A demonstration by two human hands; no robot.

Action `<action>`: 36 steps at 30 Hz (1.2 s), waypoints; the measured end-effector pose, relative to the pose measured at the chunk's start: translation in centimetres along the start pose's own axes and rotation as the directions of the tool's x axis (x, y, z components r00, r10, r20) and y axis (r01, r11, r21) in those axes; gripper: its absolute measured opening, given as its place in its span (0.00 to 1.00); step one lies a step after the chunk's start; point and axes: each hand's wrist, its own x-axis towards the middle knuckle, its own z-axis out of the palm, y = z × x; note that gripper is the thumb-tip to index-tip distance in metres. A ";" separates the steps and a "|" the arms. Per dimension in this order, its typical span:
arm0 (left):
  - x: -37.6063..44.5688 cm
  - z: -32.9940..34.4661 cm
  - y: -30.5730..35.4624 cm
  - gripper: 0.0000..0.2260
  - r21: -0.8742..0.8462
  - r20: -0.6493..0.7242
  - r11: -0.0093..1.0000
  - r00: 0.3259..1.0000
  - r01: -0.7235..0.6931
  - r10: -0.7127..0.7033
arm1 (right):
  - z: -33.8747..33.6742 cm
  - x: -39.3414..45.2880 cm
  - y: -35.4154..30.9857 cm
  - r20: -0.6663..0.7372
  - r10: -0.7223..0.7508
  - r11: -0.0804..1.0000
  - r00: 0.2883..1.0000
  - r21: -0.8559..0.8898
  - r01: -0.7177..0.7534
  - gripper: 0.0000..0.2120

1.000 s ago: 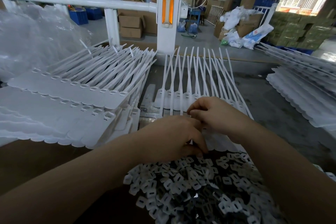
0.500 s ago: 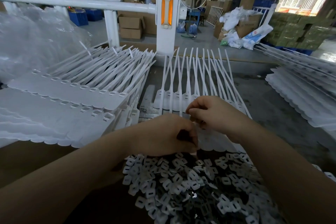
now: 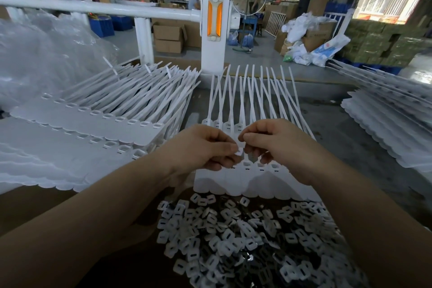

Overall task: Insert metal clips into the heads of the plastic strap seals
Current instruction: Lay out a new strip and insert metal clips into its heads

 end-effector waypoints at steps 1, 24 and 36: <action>0.0 0.1 0.0 0.03 -0.035 -0.018 0.999 1.000 0.003 -0.004 | 0.0 0.0 0.0 -0.002 0.002 1.000 1.000 0.011 -0.002 0.06; 0.9 0.4 -0.8 0.03 0.326 -0.174 0.942 0.974 -0.082 0.145 | 0.8 0.3 1.2 0.000 -0.039 0.972 0.999 -0.230 0.038 0.06; 1.3 0.6 -0.9 0.07 0.491 -0.250 0.870 0.963 0.042 0.095 | 1.9 0.4 2.0 0.176 -0.063 0.836 0.982 -0.528 0.149 0.19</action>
